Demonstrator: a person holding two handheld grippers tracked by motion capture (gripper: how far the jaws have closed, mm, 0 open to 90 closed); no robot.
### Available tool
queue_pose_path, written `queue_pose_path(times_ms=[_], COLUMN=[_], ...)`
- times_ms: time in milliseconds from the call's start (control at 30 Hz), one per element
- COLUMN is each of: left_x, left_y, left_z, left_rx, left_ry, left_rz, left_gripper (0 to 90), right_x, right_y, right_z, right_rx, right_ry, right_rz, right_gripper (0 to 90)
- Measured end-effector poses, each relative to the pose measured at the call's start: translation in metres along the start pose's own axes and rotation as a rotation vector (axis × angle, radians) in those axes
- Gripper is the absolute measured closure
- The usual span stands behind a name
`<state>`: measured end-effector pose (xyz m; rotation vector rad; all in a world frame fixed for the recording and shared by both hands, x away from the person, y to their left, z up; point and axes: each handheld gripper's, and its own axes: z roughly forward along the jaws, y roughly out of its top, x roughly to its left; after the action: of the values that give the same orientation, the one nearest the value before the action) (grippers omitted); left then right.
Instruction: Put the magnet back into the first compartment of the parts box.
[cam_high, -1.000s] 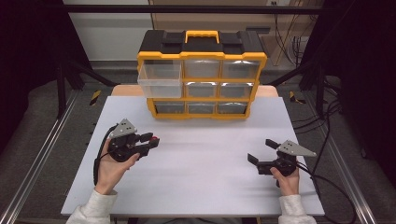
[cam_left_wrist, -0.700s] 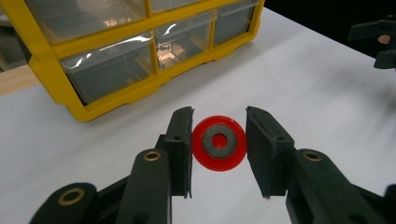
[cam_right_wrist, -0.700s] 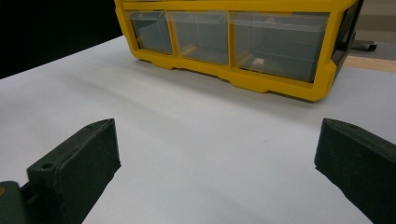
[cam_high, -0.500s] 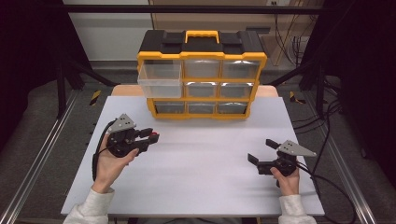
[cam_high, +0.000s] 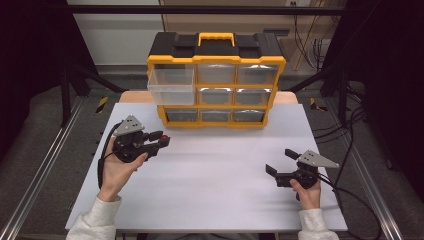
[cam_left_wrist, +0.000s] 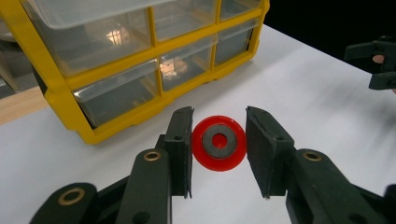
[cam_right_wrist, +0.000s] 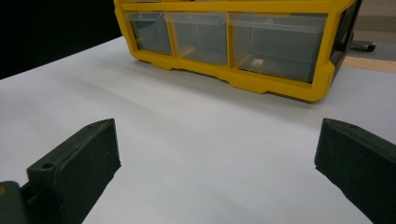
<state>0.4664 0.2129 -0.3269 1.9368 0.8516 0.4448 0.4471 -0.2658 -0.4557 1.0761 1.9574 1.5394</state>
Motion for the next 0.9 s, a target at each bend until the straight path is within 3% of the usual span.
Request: queue_pose_path(times_ms=[900], left_x=[0.004], left_y=[0.037], left_z=[-0.008], left_rx=[-0.052], left_ry=[0.002], left_rz=[0.009], left_gripper=[62.2], right_x=[0.000], right_y=[0.000], right_z=[0.000], right_rx=[0.001], right_ry=[0.001], right_rz=[-0.004], right_gripper=[0.4])
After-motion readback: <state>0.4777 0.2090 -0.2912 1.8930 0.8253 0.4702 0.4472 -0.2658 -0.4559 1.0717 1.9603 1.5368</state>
